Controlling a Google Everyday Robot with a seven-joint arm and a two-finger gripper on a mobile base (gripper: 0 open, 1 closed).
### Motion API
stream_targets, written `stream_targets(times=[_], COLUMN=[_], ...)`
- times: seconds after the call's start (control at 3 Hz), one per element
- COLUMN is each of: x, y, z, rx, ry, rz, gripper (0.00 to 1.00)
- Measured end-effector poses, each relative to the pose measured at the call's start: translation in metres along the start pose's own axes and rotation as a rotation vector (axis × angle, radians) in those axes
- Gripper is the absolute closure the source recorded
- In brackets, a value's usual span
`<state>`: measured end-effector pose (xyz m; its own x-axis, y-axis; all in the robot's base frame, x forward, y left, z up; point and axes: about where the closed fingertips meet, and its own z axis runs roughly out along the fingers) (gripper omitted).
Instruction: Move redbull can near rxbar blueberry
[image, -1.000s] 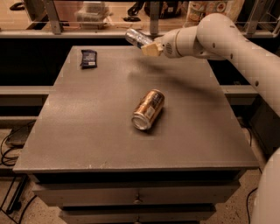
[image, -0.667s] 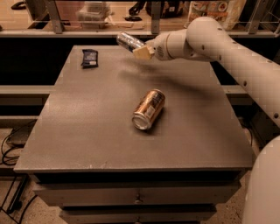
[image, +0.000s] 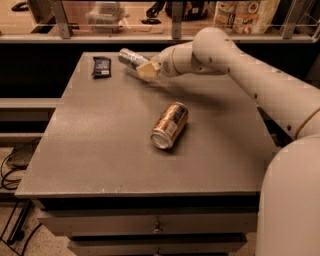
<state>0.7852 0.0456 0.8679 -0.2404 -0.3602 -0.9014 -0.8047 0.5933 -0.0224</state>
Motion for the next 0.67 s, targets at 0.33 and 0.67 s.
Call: stream_targets(times=[0.33, 0.67], x=[0.004, 0.006], y=[0.013, 0.024], z=[0.013, 0.022], rx=[-0.033, -0.061], ry=[0.016, 0.024], rz=[0.008, 0.014], gripper=[0.35, 0.12])
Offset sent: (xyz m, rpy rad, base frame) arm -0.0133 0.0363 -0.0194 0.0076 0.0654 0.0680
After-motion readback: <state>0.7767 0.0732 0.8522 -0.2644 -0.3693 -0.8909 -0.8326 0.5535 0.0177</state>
